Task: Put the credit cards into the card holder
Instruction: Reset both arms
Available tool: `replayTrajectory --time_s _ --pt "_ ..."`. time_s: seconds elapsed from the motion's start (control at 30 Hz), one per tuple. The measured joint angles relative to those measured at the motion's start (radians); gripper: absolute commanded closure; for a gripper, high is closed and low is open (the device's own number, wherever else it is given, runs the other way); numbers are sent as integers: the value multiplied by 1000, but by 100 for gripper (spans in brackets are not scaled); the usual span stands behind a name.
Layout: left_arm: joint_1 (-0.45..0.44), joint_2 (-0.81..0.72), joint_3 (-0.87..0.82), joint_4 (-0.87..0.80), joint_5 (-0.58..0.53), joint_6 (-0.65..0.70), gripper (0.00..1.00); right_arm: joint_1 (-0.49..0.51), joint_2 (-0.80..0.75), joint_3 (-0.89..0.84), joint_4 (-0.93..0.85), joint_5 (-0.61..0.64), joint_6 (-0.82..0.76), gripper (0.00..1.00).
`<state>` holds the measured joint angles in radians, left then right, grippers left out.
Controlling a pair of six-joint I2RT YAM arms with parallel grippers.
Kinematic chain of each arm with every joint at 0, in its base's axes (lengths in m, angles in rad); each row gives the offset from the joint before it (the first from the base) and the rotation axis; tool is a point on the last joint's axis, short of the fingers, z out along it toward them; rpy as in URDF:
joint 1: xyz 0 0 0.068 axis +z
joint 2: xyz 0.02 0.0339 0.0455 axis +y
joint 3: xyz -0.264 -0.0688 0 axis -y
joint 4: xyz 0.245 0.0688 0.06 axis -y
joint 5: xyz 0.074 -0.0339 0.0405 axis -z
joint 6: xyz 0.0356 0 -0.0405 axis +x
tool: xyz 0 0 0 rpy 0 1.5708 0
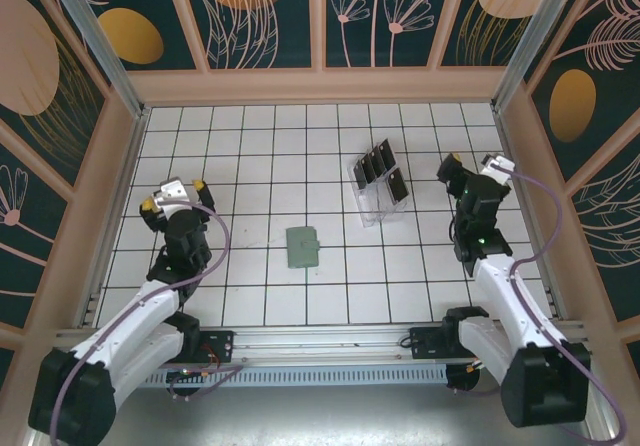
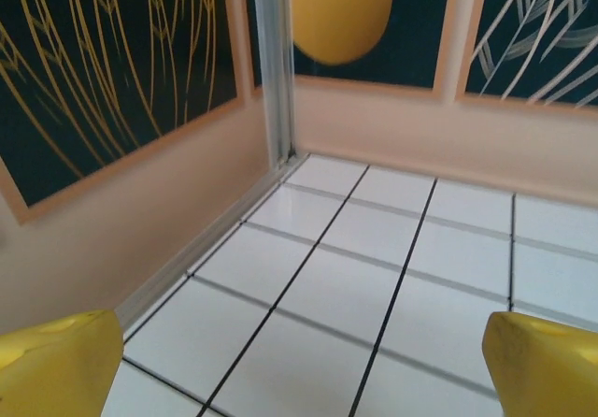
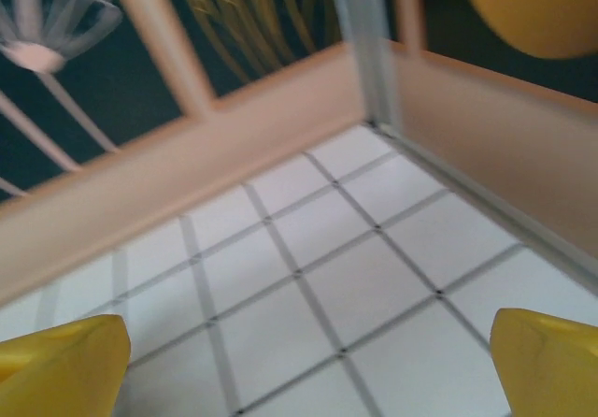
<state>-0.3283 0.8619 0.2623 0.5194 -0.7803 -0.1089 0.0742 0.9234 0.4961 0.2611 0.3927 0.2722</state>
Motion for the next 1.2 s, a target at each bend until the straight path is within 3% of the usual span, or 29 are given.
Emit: replayTrajectory --time_s 0.23,0.5,0.7,0.8,1.0,1.2 --pt "118 365 -108 347 130 15 1 -56 101 -196 210 -11 -70 1" --pt "195 579 -67 646 327 61 1 -56 285 -343 629 -95 -123 1" --pt "269 652 -59 718 457 54 1 -38 451 -388 934 -150 -199 1" --pt "286 658 -53 719 508 51 1 -34 607 -425 1148 -163 -231 1" --pt "298 658 -35 719 561 45 1 -80 655 -327 1102 -239 -237 2" --pt "299 658 -34 718 575 44 1 -86 650 -306 1100 -233 -229 1"
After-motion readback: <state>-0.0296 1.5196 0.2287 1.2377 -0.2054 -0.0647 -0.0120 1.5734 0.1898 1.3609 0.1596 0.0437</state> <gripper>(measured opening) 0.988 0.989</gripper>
